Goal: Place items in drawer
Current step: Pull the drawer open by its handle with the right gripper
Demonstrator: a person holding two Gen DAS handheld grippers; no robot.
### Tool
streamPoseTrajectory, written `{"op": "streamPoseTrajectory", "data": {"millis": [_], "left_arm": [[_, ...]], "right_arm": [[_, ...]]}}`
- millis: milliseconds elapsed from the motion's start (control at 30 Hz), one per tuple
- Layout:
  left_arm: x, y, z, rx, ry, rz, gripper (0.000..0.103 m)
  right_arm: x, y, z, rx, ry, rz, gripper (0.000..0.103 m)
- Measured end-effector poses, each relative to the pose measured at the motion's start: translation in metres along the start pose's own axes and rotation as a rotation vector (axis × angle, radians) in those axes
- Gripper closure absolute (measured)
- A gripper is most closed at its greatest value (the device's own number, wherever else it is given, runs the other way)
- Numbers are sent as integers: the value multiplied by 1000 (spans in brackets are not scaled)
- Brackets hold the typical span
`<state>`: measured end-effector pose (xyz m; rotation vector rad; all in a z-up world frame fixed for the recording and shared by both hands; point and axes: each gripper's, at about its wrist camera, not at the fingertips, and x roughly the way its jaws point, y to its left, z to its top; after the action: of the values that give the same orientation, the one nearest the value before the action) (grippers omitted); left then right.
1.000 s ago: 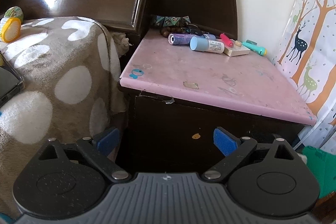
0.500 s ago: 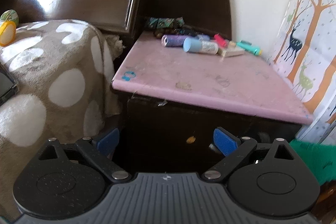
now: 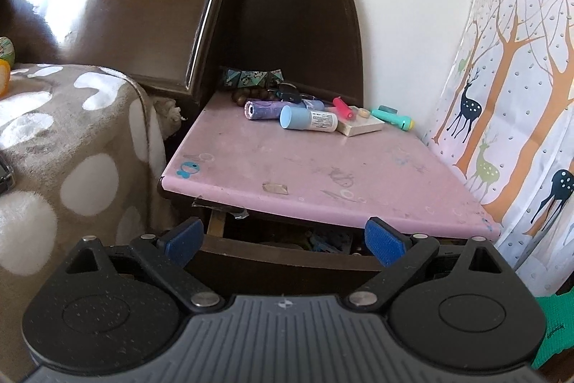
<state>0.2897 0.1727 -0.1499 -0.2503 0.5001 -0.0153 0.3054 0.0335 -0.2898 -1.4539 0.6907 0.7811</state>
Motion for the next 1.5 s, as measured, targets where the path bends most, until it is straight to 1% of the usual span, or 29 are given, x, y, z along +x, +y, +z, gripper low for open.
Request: {"op": "streamPoseTrajectory", "data": {"millis": [233, 333, 367, 433, 533, 633, 733, 833, 967, 1267, 1500], "left_arm": [[3, -4, -1, 7, -2, -12, 5], [3, -7, -1, 12, -7, -15, 5], [2, -8, -1, 12, -10, -16, 5], [0, -10, -1, 14, -14, -20, 5], [1, -12, -2, 23, -12, -20, 5], [1, -14, -1, 27, -15, -22, 5], [0, -16, -1, 31, -20, -25, 5], [0, -18, -1, 34, -25, -28, 5], [0, -20, 0, 37, -31, -31, 5], [5, -28, -1, 54, -34, -34, 5], [13, -39, -4, 84, -20, -24, 5]], "right_arm": [[-14, 11, -3, -5, -26, 60, 73], [-17, 19, -7, 35, -38, 92, 74], [-18, 23, -8, 43, -40, 93, 74], [-23, 37, -9, 31, -43, 67, 73], [-30, 38, -12, 57, -56, 105, 74], [-39, 50, -14, 50, -61, 118, 74], [-44, 60, -17, 48, -66, 114, 74], [-51, 68, -12, 52, -64, 114, 74], [-71, 76, -15, 44, -66, 116, 74], [-92, 102, -15, 33, -81, 100, 74], [-91, 94, -15, 134, -94, 87, 74]]}}
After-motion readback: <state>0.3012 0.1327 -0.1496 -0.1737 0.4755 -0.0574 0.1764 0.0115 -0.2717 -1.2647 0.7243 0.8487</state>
